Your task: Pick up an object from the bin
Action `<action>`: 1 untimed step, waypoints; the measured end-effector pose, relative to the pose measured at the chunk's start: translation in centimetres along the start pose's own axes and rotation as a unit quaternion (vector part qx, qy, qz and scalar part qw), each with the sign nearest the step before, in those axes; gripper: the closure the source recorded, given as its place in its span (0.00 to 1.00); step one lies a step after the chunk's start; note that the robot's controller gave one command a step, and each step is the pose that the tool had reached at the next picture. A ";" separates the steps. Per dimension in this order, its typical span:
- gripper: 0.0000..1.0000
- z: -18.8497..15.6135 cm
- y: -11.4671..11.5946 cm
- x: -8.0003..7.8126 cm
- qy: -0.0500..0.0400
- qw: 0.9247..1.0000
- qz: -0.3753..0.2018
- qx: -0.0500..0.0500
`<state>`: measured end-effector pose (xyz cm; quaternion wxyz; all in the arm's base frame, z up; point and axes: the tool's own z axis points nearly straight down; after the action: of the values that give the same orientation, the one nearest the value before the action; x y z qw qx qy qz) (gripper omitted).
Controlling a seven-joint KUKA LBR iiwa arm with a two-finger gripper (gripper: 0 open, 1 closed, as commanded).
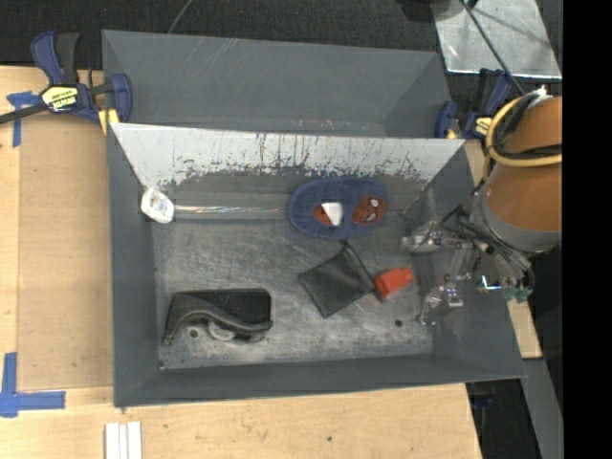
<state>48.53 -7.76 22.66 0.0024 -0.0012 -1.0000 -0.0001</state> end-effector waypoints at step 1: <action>0.00 15.3 6.1 -4.0 -0.005 0.991 -0.132 0.002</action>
Offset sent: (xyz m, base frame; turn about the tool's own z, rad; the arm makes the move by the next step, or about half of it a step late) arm 0.0377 0.0620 -0.1539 -0.2663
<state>52.52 -1.64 7.39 -0.0022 0.1308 -0.9914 0.0010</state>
